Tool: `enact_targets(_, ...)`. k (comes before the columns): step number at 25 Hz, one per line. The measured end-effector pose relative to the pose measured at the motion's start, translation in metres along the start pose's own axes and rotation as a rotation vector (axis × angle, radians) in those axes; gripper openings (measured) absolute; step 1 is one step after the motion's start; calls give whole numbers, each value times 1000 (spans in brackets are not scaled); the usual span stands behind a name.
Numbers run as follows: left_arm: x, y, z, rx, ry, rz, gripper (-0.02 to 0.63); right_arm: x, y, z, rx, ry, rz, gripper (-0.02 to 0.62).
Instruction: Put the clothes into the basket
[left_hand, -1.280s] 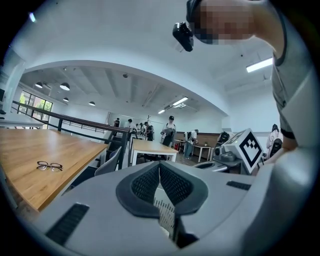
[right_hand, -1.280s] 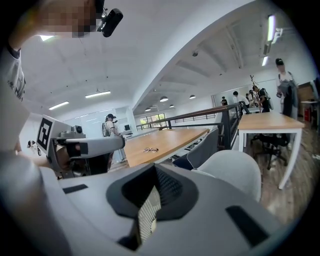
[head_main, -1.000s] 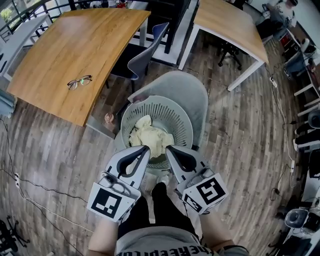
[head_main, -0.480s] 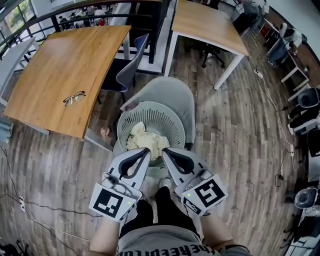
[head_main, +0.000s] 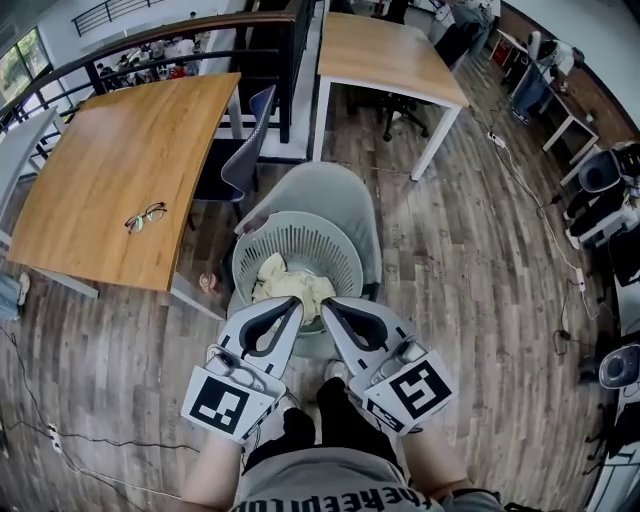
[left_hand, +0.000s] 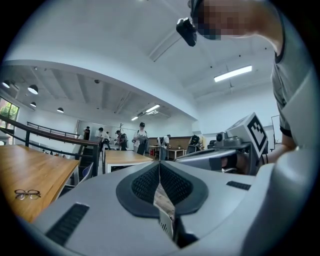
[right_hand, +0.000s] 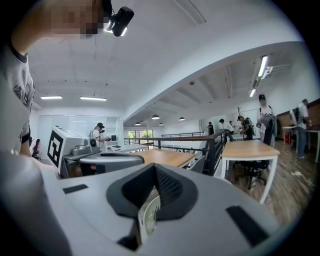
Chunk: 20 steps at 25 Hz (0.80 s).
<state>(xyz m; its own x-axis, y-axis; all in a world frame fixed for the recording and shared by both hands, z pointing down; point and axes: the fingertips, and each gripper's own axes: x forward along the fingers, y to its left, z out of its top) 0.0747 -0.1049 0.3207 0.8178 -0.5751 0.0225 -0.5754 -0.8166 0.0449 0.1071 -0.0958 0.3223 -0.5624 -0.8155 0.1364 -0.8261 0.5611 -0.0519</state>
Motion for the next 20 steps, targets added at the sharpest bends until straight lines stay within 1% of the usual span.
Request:
enact_targets(8, -10, -5, 11, 28, -8, -40, 15, -8, 15, 13, -11, -45, -30, 9)
enact_targets(20, -26, -9, 21, 45, -16, -56, 15, -11, 32, 25, -32, -75, -47, 9)
